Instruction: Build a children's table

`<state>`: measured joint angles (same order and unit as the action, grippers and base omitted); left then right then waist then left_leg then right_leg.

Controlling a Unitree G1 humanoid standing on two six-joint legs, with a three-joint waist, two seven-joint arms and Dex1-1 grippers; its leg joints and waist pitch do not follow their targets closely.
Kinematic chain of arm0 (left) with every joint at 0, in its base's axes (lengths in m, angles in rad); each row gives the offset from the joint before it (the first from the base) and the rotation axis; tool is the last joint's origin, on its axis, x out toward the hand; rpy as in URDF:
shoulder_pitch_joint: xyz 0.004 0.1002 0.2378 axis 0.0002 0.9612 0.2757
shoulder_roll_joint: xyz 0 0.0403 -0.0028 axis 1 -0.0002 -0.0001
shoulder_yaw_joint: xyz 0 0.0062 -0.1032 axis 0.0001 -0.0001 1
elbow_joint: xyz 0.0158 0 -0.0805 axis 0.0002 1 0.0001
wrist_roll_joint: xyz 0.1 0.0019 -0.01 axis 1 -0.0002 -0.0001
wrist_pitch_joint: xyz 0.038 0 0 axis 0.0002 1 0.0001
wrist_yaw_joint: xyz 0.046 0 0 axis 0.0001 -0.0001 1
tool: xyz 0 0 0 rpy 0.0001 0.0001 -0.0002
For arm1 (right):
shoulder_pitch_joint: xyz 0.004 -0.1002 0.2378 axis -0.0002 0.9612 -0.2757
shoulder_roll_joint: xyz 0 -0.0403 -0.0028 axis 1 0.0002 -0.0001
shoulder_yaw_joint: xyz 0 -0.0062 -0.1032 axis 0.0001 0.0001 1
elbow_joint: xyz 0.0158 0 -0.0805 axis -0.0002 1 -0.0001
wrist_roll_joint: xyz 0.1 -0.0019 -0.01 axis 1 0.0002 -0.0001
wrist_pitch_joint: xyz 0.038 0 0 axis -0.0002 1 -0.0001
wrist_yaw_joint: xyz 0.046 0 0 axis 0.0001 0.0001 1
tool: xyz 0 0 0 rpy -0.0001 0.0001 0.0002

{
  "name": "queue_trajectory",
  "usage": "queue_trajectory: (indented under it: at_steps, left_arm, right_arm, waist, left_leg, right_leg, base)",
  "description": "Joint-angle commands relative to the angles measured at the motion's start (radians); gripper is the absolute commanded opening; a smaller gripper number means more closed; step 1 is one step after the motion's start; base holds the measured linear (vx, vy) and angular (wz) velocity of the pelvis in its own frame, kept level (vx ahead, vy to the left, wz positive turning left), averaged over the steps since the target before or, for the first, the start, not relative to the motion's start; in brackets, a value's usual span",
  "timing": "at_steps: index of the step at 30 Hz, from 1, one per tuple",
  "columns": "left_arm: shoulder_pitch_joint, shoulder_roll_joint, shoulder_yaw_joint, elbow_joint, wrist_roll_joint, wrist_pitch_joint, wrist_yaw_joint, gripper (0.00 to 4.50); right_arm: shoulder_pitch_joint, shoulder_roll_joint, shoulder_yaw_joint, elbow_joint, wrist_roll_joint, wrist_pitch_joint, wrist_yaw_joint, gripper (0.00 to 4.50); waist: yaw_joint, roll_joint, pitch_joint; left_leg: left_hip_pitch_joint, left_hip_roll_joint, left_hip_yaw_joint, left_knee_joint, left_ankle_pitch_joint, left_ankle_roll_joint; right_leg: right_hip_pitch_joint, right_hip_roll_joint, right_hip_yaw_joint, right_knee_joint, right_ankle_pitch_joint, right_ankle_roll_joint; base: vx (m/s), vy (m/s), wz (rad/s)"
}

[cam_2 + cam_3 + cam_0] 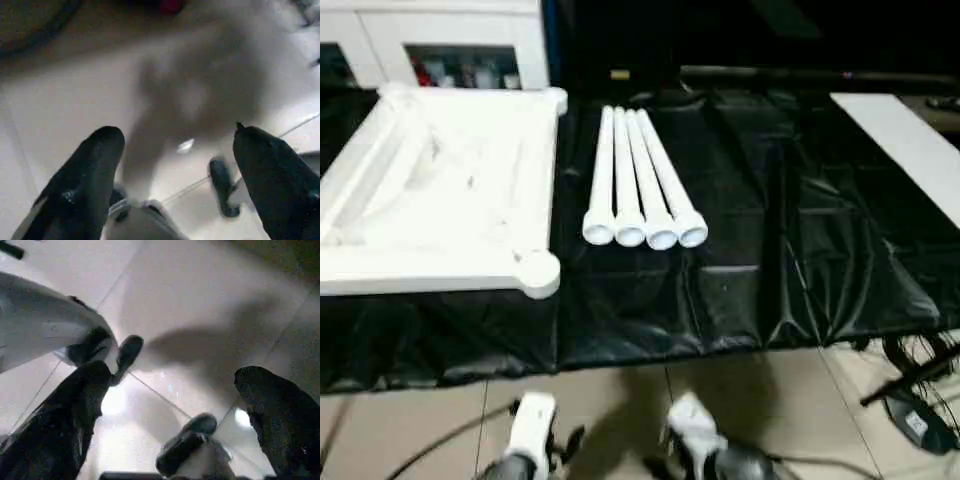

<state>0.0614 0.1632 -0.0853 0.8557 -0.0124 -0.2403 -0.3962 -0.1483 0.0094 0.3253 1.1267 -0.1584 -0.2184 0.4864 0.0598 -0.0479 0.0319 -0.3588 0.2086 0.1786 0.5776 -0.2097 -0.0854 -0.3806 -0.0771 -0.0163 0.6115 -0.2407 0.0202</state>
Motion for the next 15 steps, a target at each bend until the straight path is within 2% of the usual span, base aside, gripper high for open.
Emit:
queue_trajectory:
  at_steps: [1,2,3,4,5,6,7,8,9,10,12,13,14,15]
  left_arm:
    - [0.055,0.012,-0.034,-0.155,-0.026,-0.023,-0.097,3.98]
    - [0.101,0.031,-0.056,-0.260,-0.043,-0.017,-0.145,3.98]
    - [0.139,0.049,-0.074,-0.346,-0.059,-0.008,-0.177,3.98]
    - [0.145,0.053,-0.077,-0.361,-0.062,-0.006,-0.183,3.98]
    - [0.175,0.069,-0.093,-0.431,-0.075,0.004,-0.206,3.98]
    - [0.208,0.087,-0.103,-0.511,-0.094,0.017,-0.225,3.98]
    - [0.235,0.102,-0.110,-0.579,-0.110,0.031,-0.237,3.98]
    - [0.260,0.113,-0.110,-0.641,-0.121,0.048,-0.249,3.98]
    - [0.288,0.126,-0.111,-0.712,-0.127,0.061,-0.256,3.98]
    - [0.291,0.128,-0.111,-0.722,-0.127,0.063,-0.257,3.98]
    - [0.347,0.156,-0.100,-0.863,-0.162,0.106,-0.269,3.98]
    - [0.376,0.177,-0.097,-0.937,-0.182,0.130,-0.278,3.98]
    - [0.388,0.188,-0.096,-0.970,-0.191,0.141,-0.283,3.98]
    - [0.406,0.202,-0.088,-1.017,-0.203,0.157,-0.283,3.98]
  right_arm:
    - [0.034,-0.025,0.012,-0.125,0.022,-0.036,0.090,4.50]
    - [0.064,-0.045,0.018,-0.207,0.037,-0.035,0.136,4.50]
    - [0.088,-0.063,0.023,-0.279,0.055,-0.022,0.178,4.50]
    - [0.093,-0.066,0.023,-0.292,0.059,-0.020,0.185,4.50]
    - [0.112,-0.080,0.028,-0.350,0.075,-0.008,0.219,4.50]
    - [0.141,-0.108,0.044,-0.441,0.091,0.005,0.258,4.50]
    - [0.171,-0.136,0.061,-0.540,0.117,0.035,0.301,4.50]
    - [0.198,-0.159,0.071,-0.627,0.129,0.053,0.332,4.50]
    - [0.219,-0.185,0.076,-0.708,0.128,0.058,0.346,4.50]
    - [0.222,-0.188,0.076,-0.718,0.128,0.059,0.347,4.50]
    - [0.245,-0.230,0.061,-0.874,0.181,0.120,0.397,4.50]
    - [0.254,-0.253,0.051,-0.964,0.224,0.171,0.427,4.50]
    - [0.257,-0.263,0.047,-1.004,0.244,0.195,0.439,4.50]
    - [0.261,-0.281,0.042,-1.069,0.277,0.235,0.457,4.50]
  waist:
    - [0.004,0.013,-0.022]
    - [-0.002,0.007,-0.018]
    - [0.004,0.010,-0.019]
    - [0.002,0.008,-0.016]
    - [0.003,0.007,-0.018]
    - [0.002,0.009,-0.014]
    - [0.009,0.005,-0.009]
    - [0.010,0.000,-0.015]
    - [0.010,-0.001,-0.014]
    - [0.007,-0.003,-0.015]
    - [0.006,-0.005,-0.016]
    - [0.005,-0.014,-0.011]
    - [0.008,-0.011,-0.013]
    - [0.005,-0.013,-0.014]
  left_leg:
    - [0.005,0.052,-0.010,-0.085,-0.321,0.056]
    - [0.008,0.048,-0.007,-0.088,-0.359,0.051]
    - [0.006,0.051,-0.012,-0.090,-0.363,0.049]
    - [0.006,0.049,-0.009,-0.090,-0.371,0.047]
    - [0.006,0.049,-0.011,-0.092,-0.372,0.044]
    - [0.006,0.047,-0.010,-0.092,-0.371,0.042]
    - [0.004,0.047,-0.012,-0.094,-0.373,0.041]
    - [0.004,0.048,-0.011,-0.091,-0.364,0.044]
    - [0.002,0.045,-0.010,-0.091,-0.341,0.049]
    - [0.002,0.042,-0.008,-0.090,-0.334,0.051]
    - [0.003,0.041,-0.008,-0.089,-0.321,0.044]
    - [-0.002,0.040,-0.009,-0.091,-0.321,0.047]
    - [-0.001,0.041,-0.012,-0.092,-0.321,0.046]
    - [0.001,0.040,-0.010,-0.089,-0.306,0.052]
  right_leg:
    - [0.030,-0.066,0.031,-0.073,-0.054,-0.247]
    - [0.021,-0.058,0.032,-0.080,-0.118,-0.232]
    - [0.025,-0.063,0.034,-0.079,-0.131,-0.225]
    - [0.021,-0.059,0.036,-0.082,-0.150,-0.219]
    - [0.021,-0.057,0.036,-0.084,-0.166,-0.199]
    - [0.016,-0.054,0.037,-0.084,-0.166,-0.197]
    - [0.021,-0.051,0.037,-0.084,-0.171,-0.179]
    - [0.022,-0.052,0.037,-0.083,-0.158,-0.173]
    - [0.024,-0.046,0.036,-0.080,-0.131,-0.162]
    - [0.019,-0.043,0.036,-0.081,-0.120,-0.157]
    - [0.020,-0.041,0.035,-0.079,-0.108,-0.157]
    - [0.022,-0.039,0.035,-0.077,-0.110,-0.149]
    - [0.023,-0.040,0.035,-0.076,-0.110,-0.144]
    - [0.020,-0.036,0.035,-0.075,-0.092,-0.139]
  base:
    - [0.000,0.000,0.00]
    - [0.000,0.000,0.00]
    - [0.000,0.000,0.00]
    - [0.000,0.000,0.00]
    - [0.000,0.000,0.00]
    - [0.000,0.000,0.00]
    - [0.000,0.000,0.00]
    - [0.000,0.000,0.00]
    - [0.000,0.000,0.00]
    - [0.000,0.000,0.00]
    - [0.000,0.000,0.00]
    - [0.000,0.000,0.00]
    - [0.000,0.000,0.00]
    - [0.000,0.000,0.00]
